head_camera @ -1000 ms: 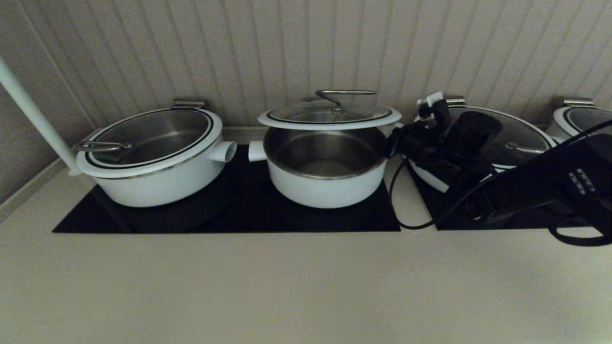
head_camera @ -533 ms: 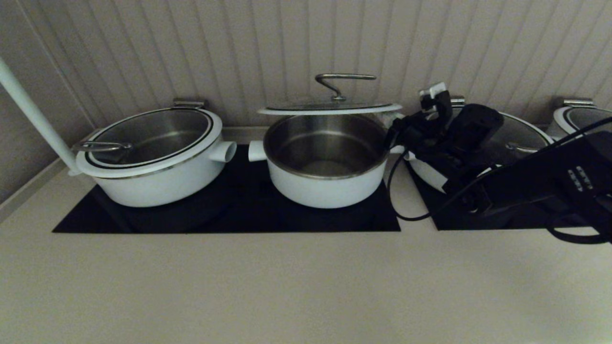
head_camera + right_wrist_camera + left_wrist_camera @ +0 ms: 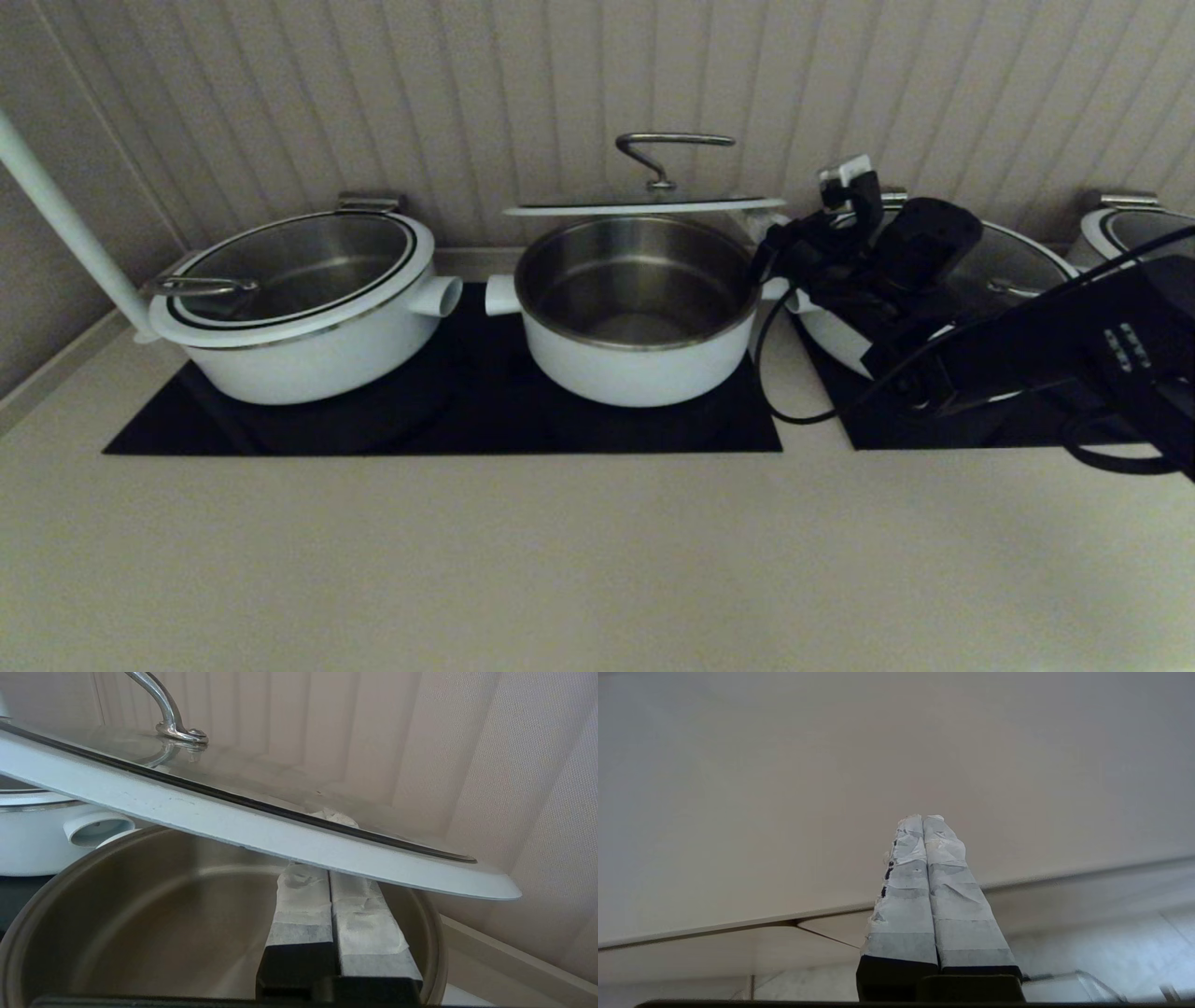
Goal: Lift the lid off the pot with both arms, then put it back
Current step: Open the pot lid completely
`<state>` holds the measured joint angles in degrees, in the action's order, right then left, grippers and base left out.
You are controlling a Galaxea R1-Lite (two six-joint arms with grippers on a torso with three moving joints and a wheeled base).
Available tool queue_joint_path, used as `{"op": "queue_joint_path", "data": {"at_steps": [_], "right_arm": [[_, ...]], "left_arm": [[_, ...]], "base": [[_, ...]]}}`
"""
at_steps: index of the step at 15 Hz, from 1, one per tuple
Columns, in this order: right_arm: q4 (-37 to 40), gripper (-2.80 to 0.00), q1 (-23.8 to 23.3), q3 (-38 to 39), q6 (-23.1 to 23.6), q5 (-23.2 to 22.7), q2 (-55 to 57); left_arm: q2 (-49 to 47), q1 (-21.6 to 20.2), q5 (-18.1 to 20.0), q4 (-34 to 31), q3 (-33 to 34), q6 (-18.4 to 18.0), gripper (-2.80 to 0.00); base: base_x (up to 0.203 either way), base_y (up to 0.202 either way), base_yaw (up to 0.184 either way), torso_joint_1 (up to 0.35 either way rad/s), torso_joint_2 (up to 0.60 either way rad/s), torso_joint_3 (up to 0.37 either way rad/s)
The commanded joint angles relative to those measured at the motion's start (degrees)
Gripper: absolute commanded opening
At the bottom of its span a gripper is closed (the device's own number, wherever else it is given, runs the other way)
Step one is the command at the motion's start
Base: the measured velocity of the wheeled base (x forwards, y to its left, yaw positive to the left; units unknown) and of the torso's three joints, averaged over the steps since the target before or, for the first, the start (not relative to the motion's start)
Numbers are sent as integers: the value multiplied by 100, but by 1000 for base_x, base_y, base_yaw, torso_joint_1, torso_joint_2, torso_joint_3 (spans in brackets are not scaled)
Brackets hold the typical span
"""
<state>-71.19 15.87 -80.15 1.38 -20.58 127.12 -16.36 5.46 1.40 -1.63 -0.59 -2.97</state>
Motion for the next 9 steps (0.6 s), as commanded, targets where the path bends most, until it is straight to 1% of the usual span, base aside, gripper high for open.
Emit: {"op": "queue_joint_path", "data": {"at_steps": [1,3,9], "right_arm": [[-36,-280,-20,-9,3,-25,5],[-27,-280,-31,-18,3,-60,-3],[-44,-280,-66,-35,3,-122,-30]], "left_arm": [[-99,-464,0,148,52,-2,-280],[42,-656,0,165,59,-1,-280],[1020,-636,0,170,59,-1,-280]], "base": [[0,0,0,0,0,0],[0,0,0,0,0,0],[0,0,0,0,0,0]]}}
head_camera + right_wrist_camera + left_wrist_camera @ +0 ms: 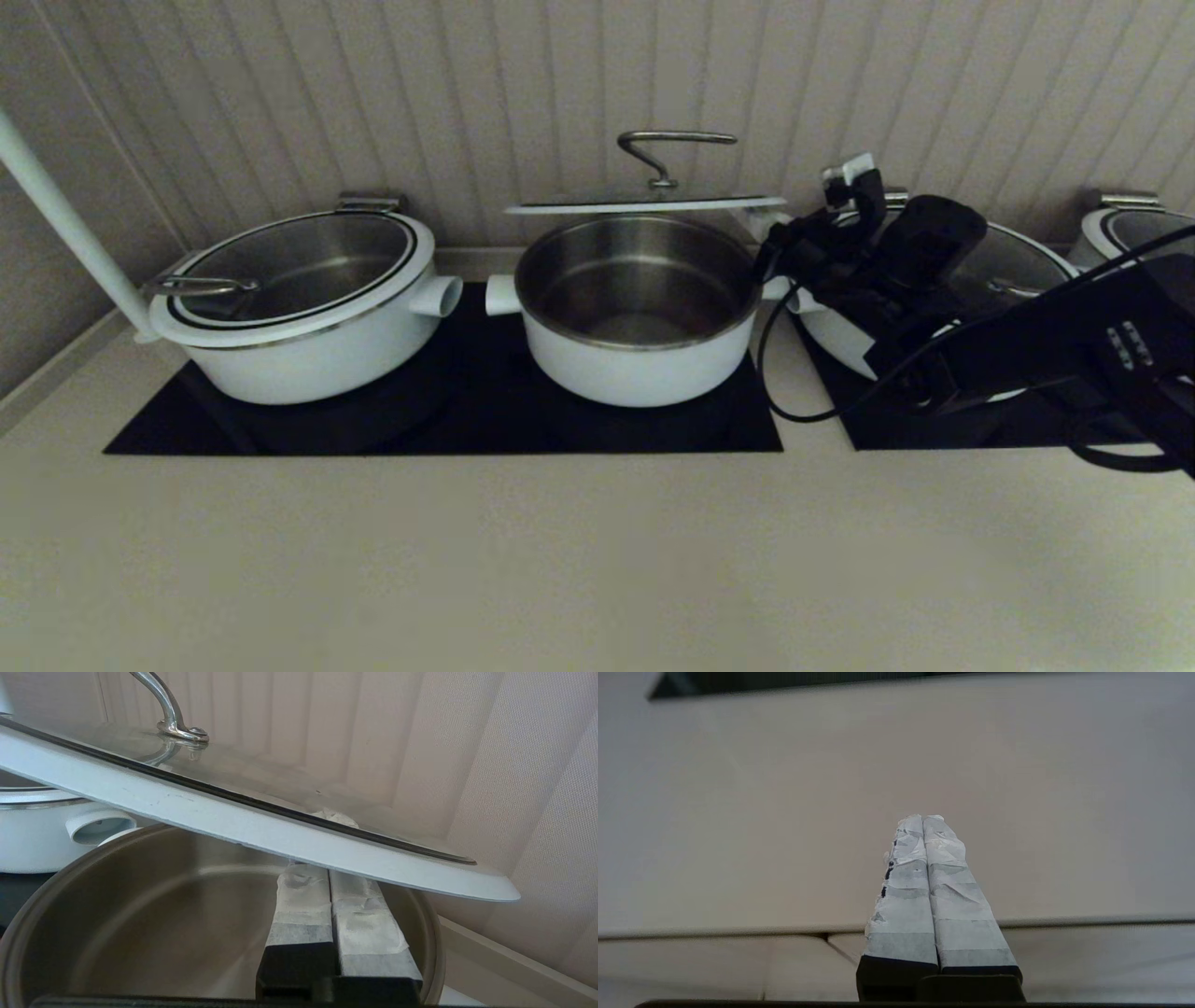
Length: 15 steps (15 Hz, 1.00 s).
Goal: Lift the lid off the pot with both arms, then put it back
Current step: Open the pot lid completely
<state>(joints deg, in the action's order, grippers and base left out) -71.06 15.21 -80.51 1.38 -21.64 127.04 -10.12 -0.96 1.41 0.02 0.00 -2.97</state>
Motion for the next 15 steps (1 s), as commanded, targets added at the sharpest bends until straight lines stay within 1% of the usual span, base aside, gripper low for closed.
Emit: {"op": "queue_joint_path", "data": {"at_steps": [1,5,8,15], "right_arm": [[-75,-280,-1,0,6,-10,-30],[-46,-280,-1,-252,12,-68,-28],[4,-280,-1,-457,12,-94,14],[4,-280,-1,-592,20,-95,5]], "left_arm": [[557,15,0,0,0,-1,-280],[1012,26,-9,-2,0,-1,-280],[1012,26,-18,6,0,105,-280],[1012,26,-18,-2,0,113,-280]], "base": [[0,0,0,0,0,0],[0,0,0,0,0,0],[0,0,0,0,0,0],[0,0,0,0,0,0]]}}
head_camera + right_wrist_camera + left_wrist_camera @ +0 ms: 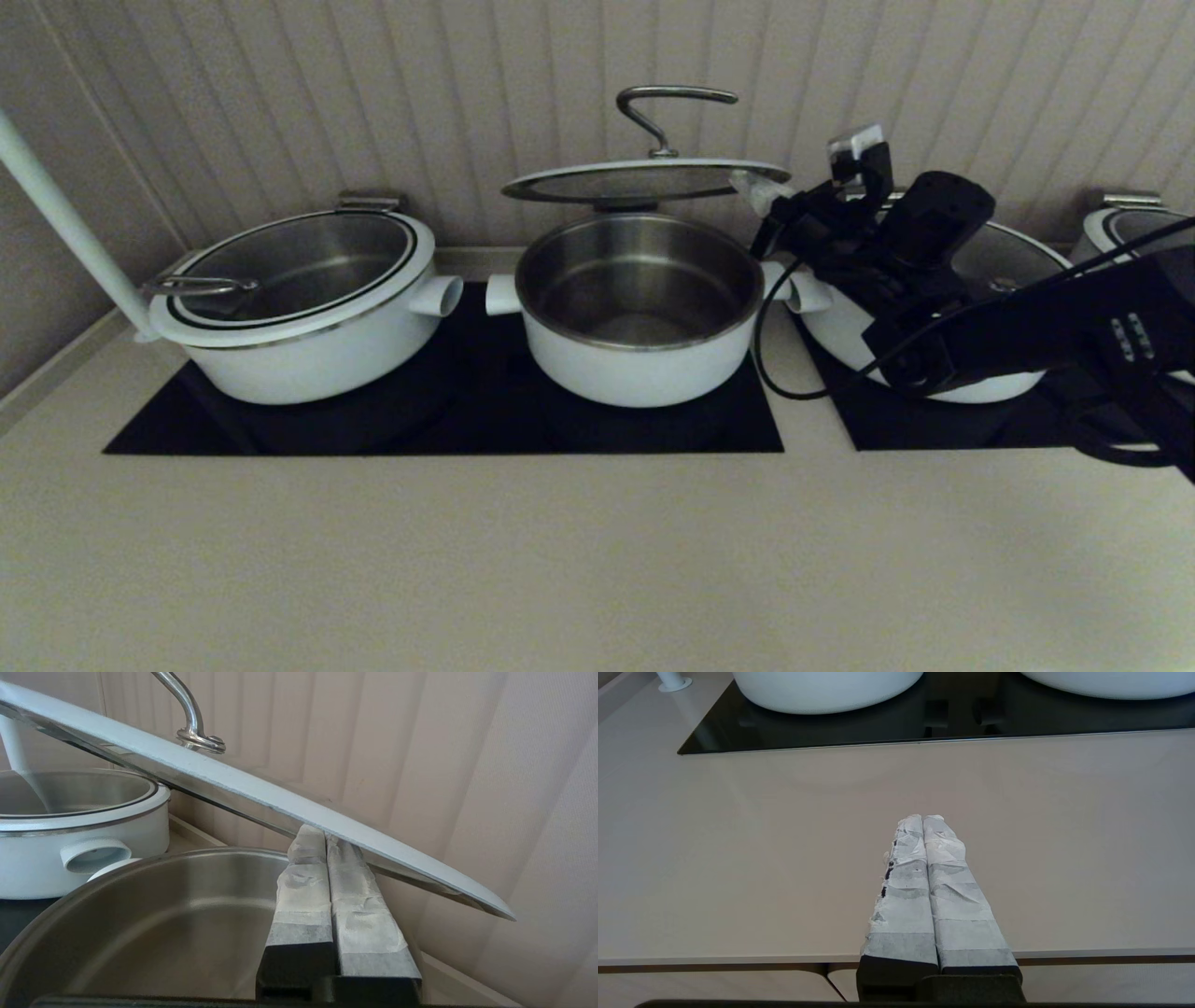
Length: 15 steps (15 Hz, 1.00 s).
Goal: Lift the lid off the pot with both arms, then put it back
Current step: Open the pot lid completely
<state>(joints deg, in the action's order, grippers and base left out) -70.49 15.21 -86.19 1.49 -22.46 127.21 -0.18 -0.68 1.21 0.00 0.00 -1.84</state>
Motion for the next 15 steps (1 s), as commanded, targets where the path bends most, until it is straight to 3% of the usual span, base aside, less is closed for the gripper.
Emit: {"op": "queue_joint_path", "data": {"at_steps": [1,15], "right_arm": [[-49,-280,7,-58,13,-13,-12],[-35,-280,-1,-205,41,-101,-168]], "left_arm": [[18,-2,2,0,0,0,-280],[18,-2,2,0,0,0,-280]], "base": [[0,0,0,0,0,0],[0,0,0,0,0,0]]}}
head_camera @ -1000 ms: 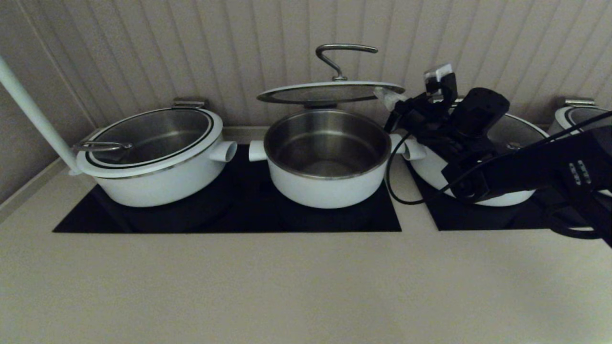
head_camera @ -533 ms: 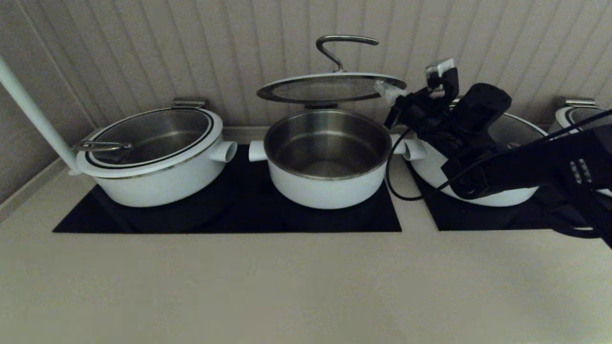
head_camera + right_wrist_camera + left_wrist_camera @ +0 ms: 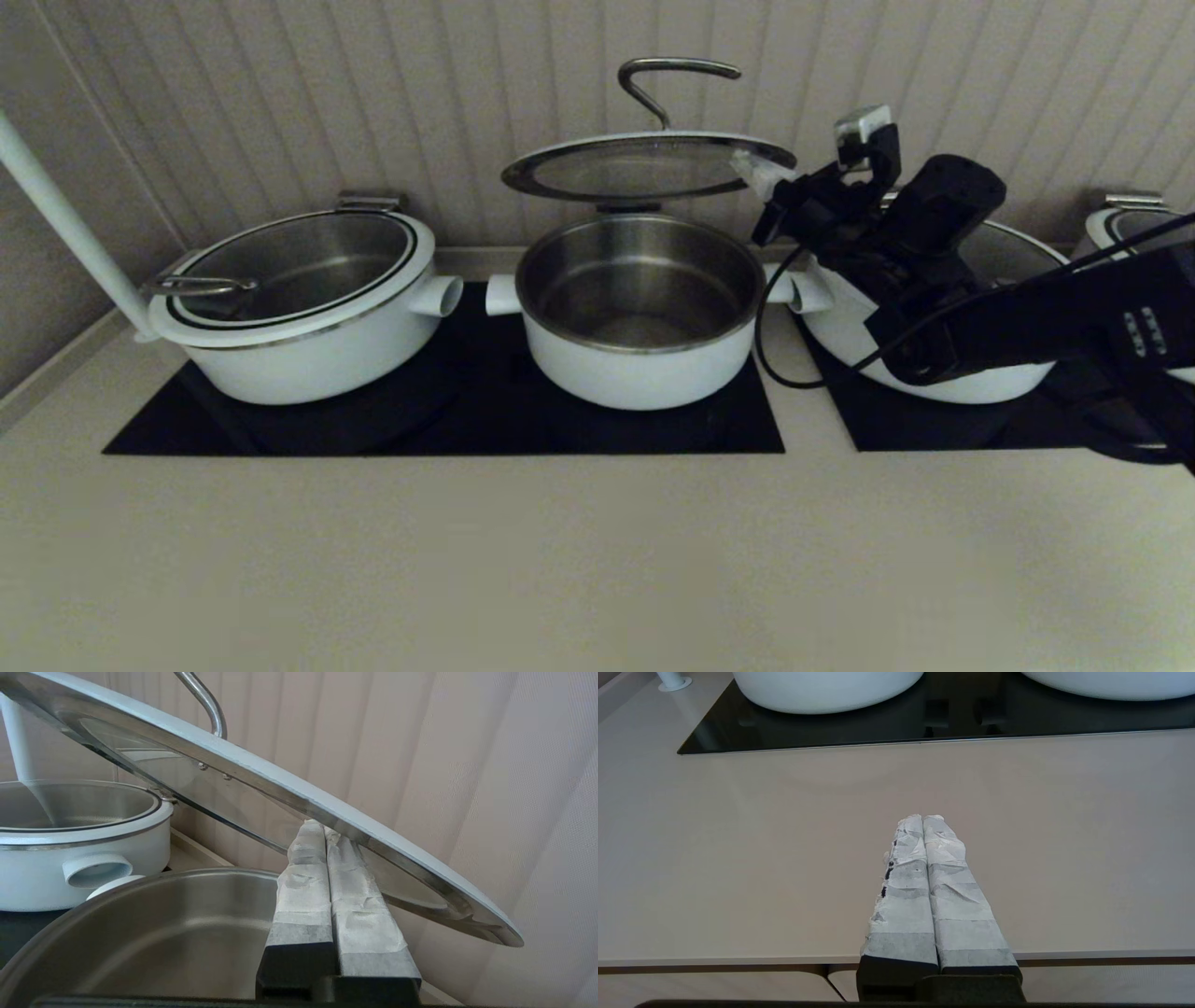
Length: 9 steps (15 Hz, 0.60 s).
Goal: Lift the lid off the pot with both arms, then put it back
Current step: Open the pot lid completely
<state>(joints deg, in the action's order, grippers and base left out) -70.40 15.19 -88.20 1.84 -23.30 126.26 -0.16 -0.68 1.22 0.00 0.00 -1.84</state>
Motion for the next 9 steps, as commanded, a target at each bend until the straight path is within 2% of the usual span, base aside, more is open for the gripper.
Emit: {"op": "queue_joint_path", "data": {"at_steps": [1,9], "right_arm": [[-44,-280,2,-4,0,-17,-84],[255,-280,-78,-189,9,-25,-235]], "left_arm": [[16,-2,2,0,0,0,-280],[16,-2,2,0,0,0,-280]], "base": [[0,0,0,0,0,0],[0,0,0,0,0,0]]}}
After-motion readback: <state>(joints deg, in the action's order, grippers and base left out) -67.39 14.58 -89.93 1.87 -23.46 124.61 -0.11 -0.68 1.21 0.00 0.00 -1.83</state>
